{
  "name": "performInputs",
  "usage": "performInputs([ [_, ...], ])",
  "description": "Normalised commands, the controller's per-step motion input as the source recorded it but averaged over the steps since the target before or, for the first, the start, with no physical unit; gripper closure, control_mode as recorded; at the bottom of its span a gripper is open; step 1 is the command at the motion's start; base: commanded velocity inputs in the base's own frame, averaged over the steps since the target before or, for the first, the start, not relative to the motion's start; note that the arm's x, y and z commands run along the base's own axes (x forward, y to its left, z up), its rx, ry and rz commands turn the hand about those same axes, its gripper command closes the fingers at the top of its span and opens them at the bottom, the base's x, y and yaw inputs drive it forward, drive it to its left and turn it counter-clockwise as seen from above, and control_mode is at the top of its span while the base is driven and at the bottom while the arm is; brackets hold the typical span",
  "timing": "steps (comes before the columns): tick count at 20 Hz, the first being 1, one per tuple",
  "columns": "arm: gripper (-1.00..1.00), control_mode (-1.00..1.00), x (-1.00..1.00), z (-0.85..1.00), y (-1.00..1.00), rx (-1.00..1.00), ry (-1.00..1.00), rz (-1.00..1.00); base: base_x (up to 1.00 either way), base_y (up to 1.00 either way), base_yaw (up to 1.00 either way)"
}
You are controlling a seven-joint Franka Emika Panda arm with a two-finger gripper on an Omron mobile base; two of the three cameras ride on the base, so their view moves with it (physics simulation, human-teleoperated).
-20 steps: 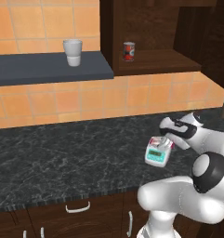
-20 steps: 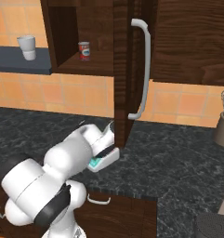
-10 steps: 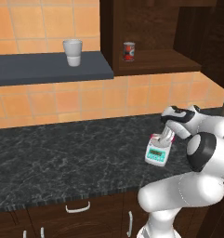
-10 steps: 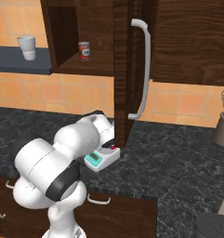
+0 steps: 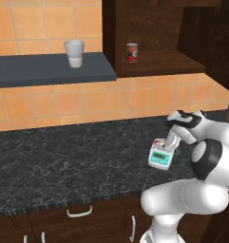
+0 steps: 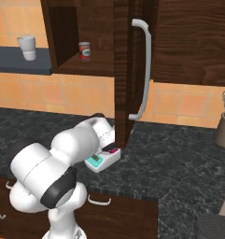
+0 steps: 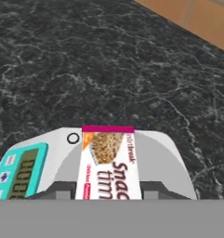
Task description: Pick the bar and place it on the digital scale for weighing, and close the cabinet.
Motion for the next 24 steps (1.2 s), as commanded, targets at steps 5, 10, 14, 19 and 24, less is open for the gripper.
performInputs([
  [5,1.0,-1.0,0.15,0.0,0.18,0.0,-0.01,0.0,0.0,0.0,0.0],
  [10,-1.0,-1.0,0.13,0.0,-0.31,0.03,0.0,0.09,0.0,0.0,0.0],
  [14,-1.0,-1.0,-0.09,0.0,-0.16,0.0,-0.01,0.1,0.0,0.0,0.0],
  [19,-1.0,-1.0,-0.11,0.14,0.09,0.0,-0.08,0.04,0.0,0.0,0.0],
  [24,-1.0,-1.0,-0.37,0.33,0.68,0.03,-0.22,0.02,0.0,0.0,0.0],
])
